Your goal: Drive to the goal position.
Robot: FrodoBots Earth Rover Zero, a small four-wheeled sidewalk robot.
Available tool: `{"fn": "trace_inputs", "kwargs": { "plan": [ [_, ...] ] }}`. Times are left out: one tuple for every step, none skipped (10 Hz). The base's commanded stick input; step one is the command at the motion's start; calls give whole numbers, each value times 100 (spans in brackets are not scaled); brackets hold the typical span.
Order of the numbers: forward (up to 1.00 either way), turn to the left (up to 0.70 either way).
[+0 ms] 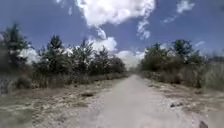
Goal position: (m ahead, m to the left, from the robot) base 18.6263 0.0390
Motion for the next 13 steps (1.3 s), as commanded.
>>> {"fn": "trace_inputs", "kwargs": {
  "plan": [
    [45, 0],
    [45, 0],
    [45, 0],
    [45, 0],
    [45, 0],
    [45, 0],
    [45, 0],
    [45, 0],
    [45, 0],
    [45, 0],
    [45, 0],
    [45, 0],
    [45, 0]
  ]
}}
